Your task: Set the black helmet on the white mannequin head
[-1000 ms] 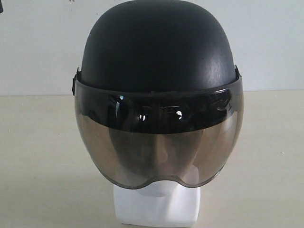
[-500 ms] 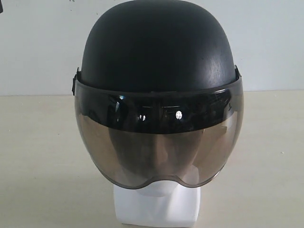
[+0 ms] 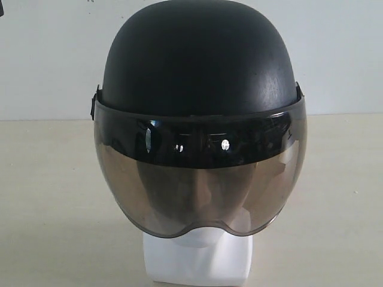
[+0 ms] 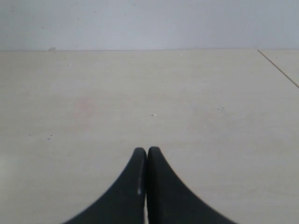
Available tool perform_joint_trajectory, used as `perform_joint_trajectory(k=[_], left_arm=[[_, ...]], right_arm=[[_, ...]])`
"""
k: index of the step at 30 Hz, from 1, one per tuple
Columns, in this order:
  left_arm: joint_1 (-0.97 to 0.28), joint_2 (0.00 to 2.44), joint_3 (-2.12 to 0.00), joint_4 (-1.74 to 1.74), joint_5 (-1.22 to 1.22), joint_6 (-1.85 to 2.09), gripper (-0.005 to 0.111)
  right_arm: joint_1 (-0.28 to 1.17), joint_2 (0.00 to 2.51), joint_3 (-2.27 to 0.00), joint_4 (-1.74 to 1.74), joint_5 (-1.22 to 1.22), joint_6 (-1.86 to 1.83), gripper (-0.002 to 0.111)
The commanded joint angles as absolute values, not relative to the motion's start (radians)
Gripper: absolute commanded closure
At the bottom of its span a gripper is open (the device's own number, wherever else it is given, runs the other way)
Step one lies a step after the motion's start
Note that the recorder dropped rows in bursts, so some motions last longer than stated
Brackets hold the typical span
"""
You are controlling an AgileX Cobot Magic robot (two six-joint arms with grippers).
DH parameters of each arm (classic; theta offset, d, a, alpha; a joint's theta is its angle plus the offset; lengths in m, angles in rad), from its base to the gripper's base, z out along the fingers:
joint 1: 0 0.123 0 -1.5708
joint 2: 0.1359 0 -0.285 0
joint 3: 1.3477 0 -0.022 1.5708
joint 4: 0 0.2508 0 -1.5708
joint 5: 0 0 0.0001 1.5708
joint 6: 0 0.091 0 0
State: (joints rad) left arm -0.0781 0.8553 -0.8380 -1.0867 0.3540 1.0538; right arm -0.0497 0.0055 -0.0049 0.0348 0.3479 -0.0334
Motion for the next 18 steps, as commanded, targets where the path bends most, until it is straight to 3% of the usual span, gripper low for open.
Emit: perform_joint_trajectory(k=[1,18], left_arm=[[-0.080,0.852,-0.836,-1.081,0.358,1.055,0.102],[-0.075,0.795,-0.818,-1.079,0.302,1.055,0.102]], right_arm=[[-0.050,0.000,0.000,0.038,0.343,-0.029,0.108],[-0.050,0.000,0.000,0.038,0.343,-0.027,0.108]])
